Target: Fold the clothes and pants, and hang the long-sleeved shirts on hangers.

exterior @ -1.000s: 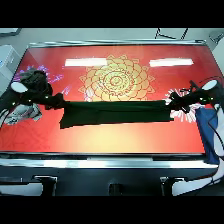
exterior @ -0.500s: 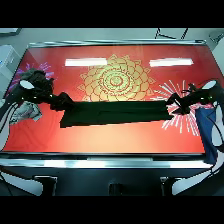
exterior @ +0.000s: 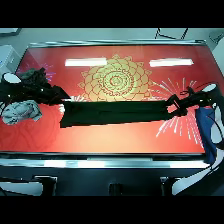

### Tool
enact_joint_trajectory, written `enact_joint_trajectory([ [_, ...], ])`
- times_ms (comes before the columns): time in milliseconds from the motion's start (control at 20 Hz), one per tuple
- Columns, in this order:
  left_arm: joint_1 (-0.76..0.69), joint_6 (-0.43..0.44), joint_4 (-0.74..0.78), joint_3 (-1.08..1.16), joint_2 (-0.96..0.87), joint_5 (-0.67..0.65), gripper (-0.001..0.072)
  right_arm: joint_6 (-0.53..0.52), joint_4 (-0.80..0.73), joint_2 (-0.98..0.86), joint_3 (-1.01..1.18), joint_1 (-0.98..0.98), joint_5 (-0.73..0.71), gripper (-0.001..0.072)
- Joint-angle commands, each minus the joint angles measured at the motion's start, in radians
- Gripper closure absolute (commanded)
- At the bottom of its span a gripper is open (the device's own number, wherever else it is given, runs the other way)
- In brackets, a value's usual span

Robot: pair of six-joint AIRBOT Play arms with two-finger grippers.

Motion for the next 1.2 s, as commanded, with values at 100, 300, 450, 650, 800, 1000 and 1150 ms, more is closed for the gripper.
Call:
enact_joint_trajectory([
  [100,-0.126,0.001,0.000,0.001,0.019,0.074,0.0154,0.002,0.016,-0.032,-0.001,0.082,-0.069,0.0616],
  [300,-0.272,0.000,0.000,-0.005,0.006,0.252,0.0575,-0.080,0.143,0.092,0.003,0.082,-0.046,0.0669],
  [450,-0.417,-0.071,-0.002,-0.004,-0.054,0.424,0.0659,-0.093,0.211,0.242,0.003,0.099,-0.015,0.0669],
  [650,-0.545,-0.151,-0.113,-0.004,-0.183,0.488,0.0659,-0.074,0.246,0.444,0.003,0.163,0.013,0.0668],
  [800,-0.624,-0.151,-0.274,-0.004,-0.269,0.549,0.0664,-0.042,0.268,0.566,0.003,0.219,0.017,0.0668],
  [1000,-0.792,-0.164,-0.623,0.000,-0.354,0.800,0.0668,0.062,0.266,0.673,0.003,0.293,0.026,0.0667],
  [1150,-0.914,-0.119,-0.778,0.031,-0.373,0.980,0.0677,0.126,0.267,0.689,0.003,0.330,0.032,0.0667],
])
